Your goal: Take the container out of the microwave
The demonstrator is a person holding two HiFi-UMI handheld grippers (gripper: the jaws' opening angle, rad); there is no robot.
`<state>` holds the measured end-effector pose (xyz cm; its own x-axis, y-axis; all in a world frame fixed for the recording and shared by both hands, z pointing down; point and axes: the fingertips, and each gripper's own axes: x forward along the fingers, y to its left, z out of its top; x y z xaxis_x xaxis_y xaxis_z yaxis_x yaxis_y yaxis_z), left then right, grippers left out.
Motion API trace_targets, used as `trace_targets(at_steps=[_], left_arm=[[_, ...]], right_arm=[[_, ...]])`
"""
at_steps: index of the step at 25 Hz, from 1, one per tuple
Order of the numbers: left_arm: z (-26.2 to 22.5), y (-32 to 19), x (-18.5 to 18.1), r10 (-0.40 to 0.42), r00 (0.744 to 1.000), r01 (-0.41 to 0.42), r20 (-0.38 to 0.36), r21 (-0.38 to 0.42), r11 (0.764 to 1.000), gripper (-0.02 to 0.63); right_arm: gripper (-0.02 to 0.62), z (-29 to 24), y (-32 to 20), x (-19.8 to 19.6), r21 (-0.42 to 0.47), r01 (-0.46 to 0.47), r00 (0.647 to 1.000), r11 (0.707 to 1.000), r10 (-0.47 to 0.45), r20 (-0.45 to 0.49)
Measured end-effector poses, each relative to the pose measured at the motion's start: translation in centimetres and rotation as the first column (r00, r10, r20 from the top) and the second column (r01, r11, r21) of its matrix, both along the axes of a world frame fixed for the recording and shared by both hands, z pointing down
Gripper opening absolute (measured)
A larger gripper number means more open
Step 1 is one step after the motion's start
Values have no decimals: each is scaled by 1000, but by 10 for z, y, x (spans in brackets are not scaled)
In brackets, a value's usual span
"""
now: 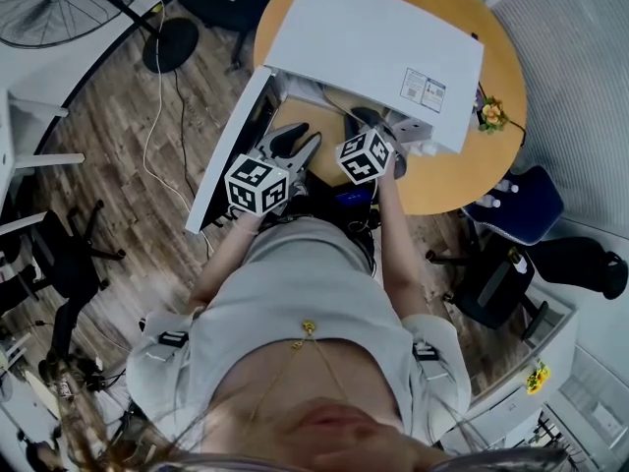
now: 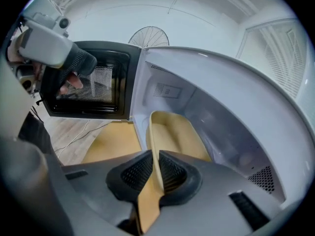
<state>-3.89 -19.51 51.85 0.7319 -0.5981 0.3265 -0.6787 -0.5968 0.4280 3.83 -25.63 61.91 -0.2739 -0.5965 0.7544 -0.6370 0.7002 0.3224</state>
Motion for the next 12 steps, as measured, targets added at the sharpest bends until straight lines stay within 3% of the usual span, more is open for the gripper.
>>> trace_targets(at_steps=[12], left_arm=[[2, 15, 2, 14, 1000, -14, -22, 19, 1000, 126]], right_arm=[[48, -16, 26, -4, 40, 28, 1000, 999, -28, -3]])
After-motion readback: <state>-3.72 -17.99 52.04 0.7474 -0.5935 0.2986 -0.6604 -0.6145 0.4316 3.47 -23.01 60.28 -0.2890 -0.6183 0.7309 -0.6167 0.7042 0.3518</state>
